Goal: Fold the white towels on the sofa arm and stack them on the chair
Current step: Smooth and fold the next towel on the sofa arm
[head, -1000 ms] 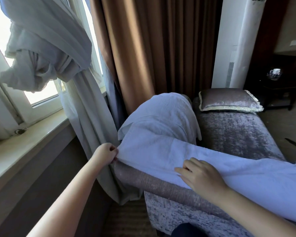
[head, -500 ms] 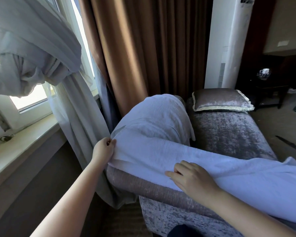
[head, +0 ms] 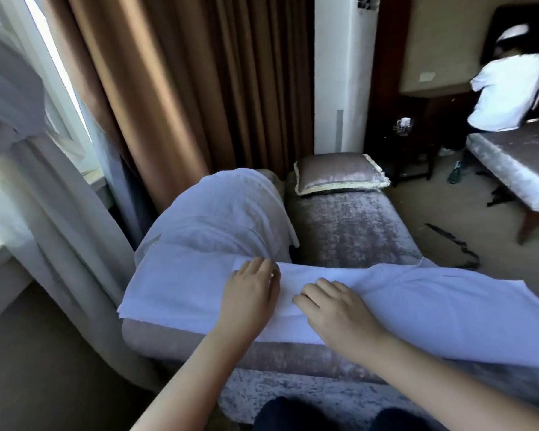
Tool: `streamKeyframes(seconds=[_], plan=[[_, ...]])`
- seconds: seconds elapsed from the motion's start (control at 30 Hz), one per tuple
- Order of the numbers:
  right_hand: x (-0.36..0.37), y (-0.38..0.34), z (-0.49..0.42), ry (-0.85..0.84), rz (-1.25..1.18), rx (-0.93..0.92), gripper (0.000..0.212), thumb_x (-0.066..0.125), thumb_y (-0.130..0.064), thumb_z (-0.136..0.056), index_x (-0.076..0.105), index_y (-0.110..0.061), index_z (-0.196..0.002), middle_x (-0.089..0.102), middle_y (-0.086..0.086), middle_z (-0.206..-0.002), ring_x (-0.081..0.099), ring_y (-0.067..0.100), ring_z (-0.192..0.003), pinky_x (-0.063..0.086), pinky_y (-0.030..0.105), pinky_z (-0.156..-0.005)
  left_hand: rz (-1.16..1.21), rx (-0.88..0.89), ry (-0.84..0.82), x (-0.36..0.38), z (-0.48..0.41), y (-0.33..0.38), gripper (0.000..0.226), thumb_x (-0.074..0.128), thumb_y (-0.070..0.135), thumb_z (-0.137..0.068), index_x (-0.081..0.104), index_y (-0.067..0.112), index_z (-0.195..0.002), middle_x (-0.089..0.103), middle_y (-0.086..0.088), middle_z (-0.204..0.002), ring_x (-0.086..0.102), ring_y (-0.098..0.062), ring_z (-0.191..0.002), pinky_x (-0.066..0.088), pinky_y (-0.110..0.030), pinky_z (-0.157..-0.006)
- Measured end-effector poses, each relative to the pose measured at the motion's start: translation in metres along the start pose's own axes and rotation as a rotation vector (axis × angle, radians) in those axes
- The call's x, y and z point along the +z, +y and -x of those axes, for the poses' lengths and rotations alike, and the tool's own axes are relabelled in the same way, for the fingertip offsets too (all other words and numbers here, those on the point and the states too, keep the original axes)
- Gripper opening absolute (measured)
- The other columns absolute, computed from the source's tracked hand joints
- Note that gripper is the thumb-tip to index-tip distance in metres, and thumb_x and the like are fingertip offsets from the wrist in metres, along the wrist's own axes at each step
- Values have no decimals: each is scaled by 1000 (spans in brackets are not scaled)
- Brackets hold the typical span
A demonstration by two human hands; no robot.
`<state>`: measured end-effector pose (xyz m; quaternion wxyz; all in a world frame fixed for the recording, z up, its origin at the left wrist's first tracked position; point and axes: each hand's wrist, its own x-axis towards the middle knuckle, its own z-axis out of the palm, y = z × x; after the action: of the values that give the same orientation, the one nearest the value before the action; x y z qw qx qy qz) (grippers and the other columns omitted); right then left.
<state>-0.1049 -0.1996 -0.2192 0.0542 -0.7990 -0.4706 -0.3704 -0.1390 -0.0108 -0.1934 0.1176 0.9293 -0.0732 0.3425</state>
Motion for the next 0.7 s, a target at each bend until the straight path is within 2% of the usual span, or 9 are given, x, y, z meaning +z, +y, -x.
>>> streamKeyframes(seconds=[0.1,0.2,0.27,0.37,0.43,0.53,0.6,0.7], plan=[[-9,31,22,8,81,99,26,44,1,-70,63,-16,-78,54,-1,-75,51,23,-67,41,33,-60,108,-96,-33,21,8,7,22,40,30,-85,50,15,-72,53,0,-65,52,-24,-59,37,-33,-49],[-13,64,42,-14,93,239,26,55,-3,-65,65,-15,-86,60,-1,-82,58,26,-76,43,36,-68,165,-85,8,26,18,3,18,44,29,-85,53,18,-74,51,7,-66,48,-17,-63,35,-31,-55],[-18,82,51,-17,71,297,26,47,-12,-70,66,-15,-87,61,-1,-83,59,26,-79,41,35,-72,167,-72,20,27,22,4,16,45,30,-86,55,19,-78,50,10,-69,46,-13,-66,33,-30,-60],[-25,108,61,-61,66,257,22,43,-16,-73,63,-16,-82,58,-2,-81,56,26,-80,40,36,-74,155,-81,17,29,24,7,17,45,31,-87,55,20,-81,53,10,-72,47,-13,-69,32,-30,-63],[-28,129,66,-105,115,239,13,57,-11,-68,61,-16,-79,57,-2,-78,56,26,-78,36,35,-74,132,-92,21,30,25,9,17,44,31,-88,55,20,-81,53,11,-73,46,-12,-69,32,-31,-64],[-26,159,69,-218,202,299,36,81,0,-45,59,-15,-69,52,-2,-66,56,26,-70,30,34,-68,110,-93,31,31,24,11,16,44,30,-88,55,20,-82,51,12,-74,44,-11,-69,33,-31,-64],[-26,179,74,-262,227,358,37,84,-1,-42,57,-16,-63,48,-3,-60,54,25,-65,27,33,-66,101,-87,39,31,24,12,16,44,29,-88,54,19,-81,49,14,-74,41,-10,-67,32,-30,-63],[-29,203,86,-234,218,415,27,70,5,-47,58,-16,-56,46,-2,-52,54,28,-60,30,33,-64,98,-88,39,32,25,13,15,44,29,-88,54,20,-81,50,13,-74,42,-10,-67,34,-30,-63]])
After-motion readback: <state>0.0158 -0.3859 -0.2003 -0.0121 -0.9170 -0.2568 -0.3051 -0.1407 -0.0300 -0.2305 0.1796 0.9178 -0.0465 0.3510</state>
